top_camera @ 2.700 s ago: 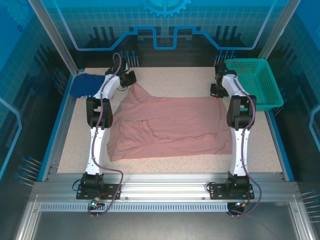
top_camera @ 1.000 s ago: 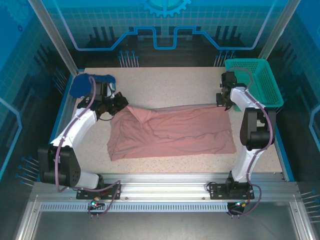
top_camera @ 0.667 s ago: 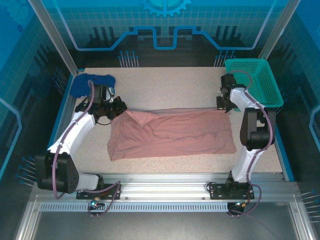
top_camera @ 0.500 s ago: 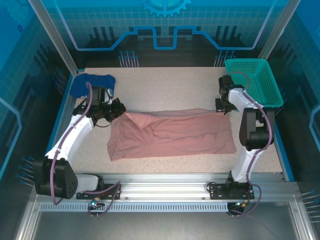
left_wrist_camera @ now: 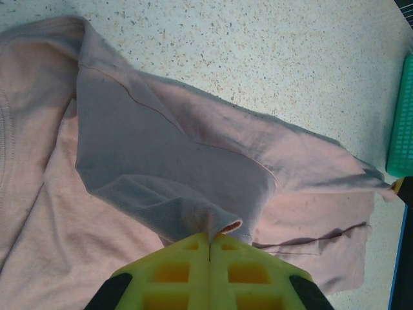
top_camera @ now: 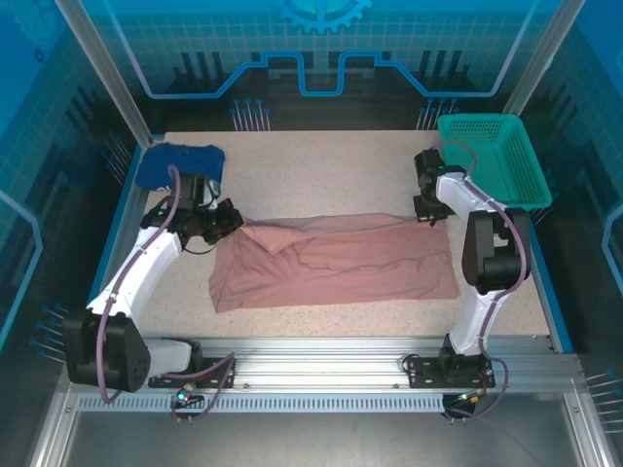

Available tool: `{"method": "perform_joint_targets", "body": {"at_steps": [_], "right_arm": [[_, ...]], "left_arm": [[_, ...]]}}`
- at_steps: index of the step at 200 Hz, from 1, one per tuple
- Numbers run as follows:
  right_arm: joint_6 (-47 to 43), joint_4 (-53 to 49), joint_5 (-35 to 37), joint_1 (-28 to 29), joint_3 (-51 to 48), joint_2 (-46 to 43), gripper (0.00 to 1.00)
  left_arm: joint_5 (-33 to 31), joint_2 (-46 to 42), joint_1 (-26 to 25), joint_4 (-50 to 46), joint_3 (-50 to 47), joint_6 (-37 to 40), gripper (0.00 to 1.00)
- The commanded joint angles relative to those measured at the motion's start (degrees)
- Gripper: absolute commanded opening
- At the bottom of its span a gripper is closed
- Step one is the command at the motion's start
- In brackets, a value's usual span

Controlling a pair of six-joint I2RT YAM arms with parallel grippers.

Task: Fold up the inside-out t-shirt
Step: Fold the T-shirt at the center of the table.

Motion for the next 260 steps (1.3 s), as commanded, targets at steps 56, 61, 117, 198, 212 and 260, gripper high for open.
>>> {"method": "perform_joint_targets", "body": {"at_steps": [56, 61, 117, 198, 212, 260], "right_arm": [[1.8, -3.8, 3.9, 2.5, -2.1, -2.2, 0.09], [1.9, -3.7, 4.0, 2.6, -2.3, -2.2, 0.09], [2.4, -3.9, 5.2, 3.0, -3.5, -2.1, 0.10], [1.5, -4.4, 7.5, 3.0, -3.5, -1.8, 0.09], [1.2, -4.1, 7.4, 3.0, -3.3, -1.6, 0.10], [0.5, -3.9, 6.2, 3.4, -3.4, -1.3, 0.10]], "left_arm": [[0.0, -3.3, -0.3, -3.3, -3.6, 2.4, 0.00], [-0.1, -3.3, -0.3, -3.2, -3.8, 2.4, 0.00], [0.3, -2.9, -0.4, -2.2, -5.4, 2.4, 0.00], [0.2, -3.5, -0.4, -2.5, -5.6, 2.5, 0.00], [0.2, -3.6, -0.4, -2.4, -5.7, 2.5, 0.00], [0.4, -3.4, -0.4, -2.5, -5.9, 2.5, 0.00]]}}
